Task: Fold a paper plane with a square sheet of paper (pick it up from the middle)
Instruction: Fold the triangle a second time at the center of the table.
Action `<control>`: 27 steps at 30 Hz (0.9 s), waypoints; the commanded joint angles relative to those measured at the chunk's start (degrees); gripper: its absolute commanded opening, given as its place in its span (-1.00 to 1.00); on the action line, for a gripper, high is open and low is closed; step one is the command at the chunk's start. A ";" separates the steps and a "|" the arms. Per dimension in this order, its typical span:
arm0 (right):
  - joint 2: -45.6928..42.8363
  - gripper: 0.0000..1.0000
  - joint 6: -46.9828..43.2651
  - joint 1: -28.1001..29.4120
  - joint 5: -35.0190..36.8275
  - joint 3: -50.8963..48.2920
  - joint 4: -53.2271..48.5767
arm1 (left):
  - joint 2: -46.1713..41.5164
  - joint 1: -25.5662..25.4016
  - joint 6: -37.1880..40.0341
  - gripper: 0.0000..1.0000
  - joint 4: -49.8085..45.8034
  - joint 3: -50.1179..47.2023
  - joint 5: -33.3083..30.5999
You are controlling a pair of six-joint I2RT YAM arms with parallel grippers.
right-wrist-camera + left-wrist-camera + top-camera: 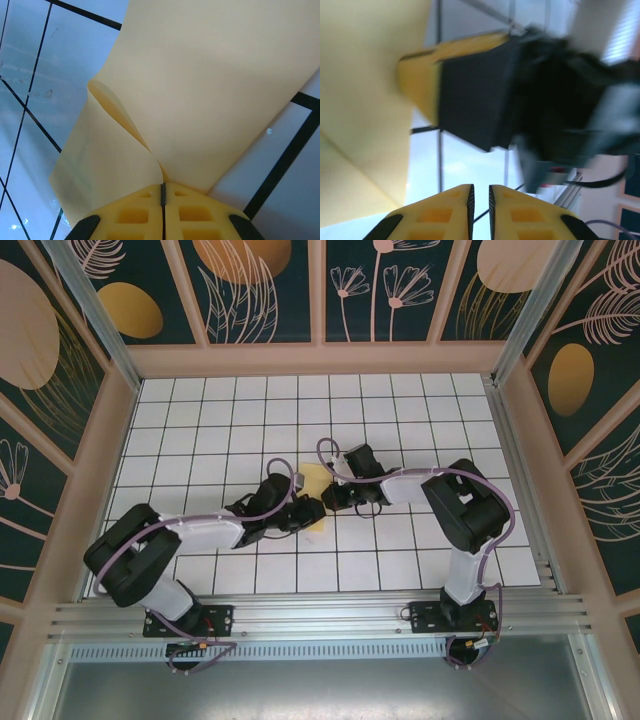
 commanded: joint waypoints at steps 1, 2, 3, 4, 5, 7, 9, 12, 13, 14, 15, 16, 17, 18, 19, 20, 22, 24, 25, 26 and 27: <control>2.65 -0.81 -0.17 0.92 3.33 -0.29 -3.80 | -2.19 2.25 2.63 -0.66 -5.78 1.40 -5.32; 2.70 -0.81 -0.11 0.89 3.31 -0.24 -3.78 | -1.63 3.48 2.63 -0.68 -5.59 1.41 -5.05; 2.56 -0.81 -0.03 0.92 3.30 -0.31 -3.81 | -1.03 4.42 2.84 -0.69 -5.32 1.63 -4.39; 2.56 -0.82 -0.02 0.90 3.29 -0.24 -3.89 | -0.07 5.31 3.15 -0.69 -4.96 2.10 -3.71; 2.55 -0.81 -0.05 0.92 3.29 -0.22 -3.86 | 1.02 6.03 3.46 -0.70 -4.61 2.64 -3.05; 2.69 -0.81 0.01 0.88 3.29 -0.10 -3.87 | 3.25 7.02 3.86 -0.70 -3.93 3.85 -2.32; 2.68 -0.81 0.01 1.01 3.29 0.02 -3.87 | 5.67 7.63 4.06 -0.71 -3.13 5.10 -1.47; 2.71 -0.81 0.05 1.07 3.20 0.11 -4.00 | 9.02 7.90 4.61 -0.73 -2.66 6.90 -1.42; 2.73 -0.81 0.02 1.05 3.24 0.16 -4.09 | 9.84 8.02 4.82 -0.73 -2.87 7.24 -1.73; 2.79 -0.81 0.00 1.10 3.22 0.33 -4.20 | 10.59 8.27 4.83 -0.74 -2.73 7.53 -1.68; 2.88 -0.81 0.02 1.06 3.22 0.30 -4.32 | 11.05 8.43 4.99 -0.74 -2.57 7.64 -1.71; 2.75 -0.81 0.03 1.10 3.29 0.37 -4.35 | 11.26 8.51 5.11 -0.74 -2.63 7.64 -1.90; 2.74 -0.81 0.00 1.08 3.28 0.33 -4.36 | 11.28 8.72 5.43 -0.74 -2.58 7.73 -1.99; 2.71 -0.81 0.00 1.10 3.29 0.29 -4.36 | 11.29 8.74 5.75 -0.73 -2.52 7.82 -2.09; 2.75 -0.81 0.00 1.05 3.29 0.37 -4.36 | 11.30 8.82 6.21 -0.72 -2.59 8.03 -2.03; 2.75 -0.81 0.00 1.08 3.32 0.36 -4.35 | 13.03 8.92 6.67 -0.72 -2.80 8.29 -1.89; 2.90 -0.80 -0.09 1.10 3.29 0.46 -4.42 | 13.66 9.17 7.28 -0.72 -2.65 8.36 -1.30; 3.10 -0.80 -0.09 1.10 3.29 0.47 -4.45 | 14.07 9.38 7.59 -0.72 -2.49 7.92 -1.48; 3.07 -0.80 0.01 1.10 3.28 0.47 -4.45 | 14.29 9.49 7.79 -0.72 -2.50 7.66 -1.56; 3.06 -0.81 0.02 1.06 3.27 0.49 -4.36 | 14.51 9.47 7.97 -0.72 -2.54 7.56 -1.77; 3.09 -0.80 0.00 1.03 3.27 0.53 -4.36 | 14.85 9.56 8.22 -0.72 -2.81 7.48 -2.15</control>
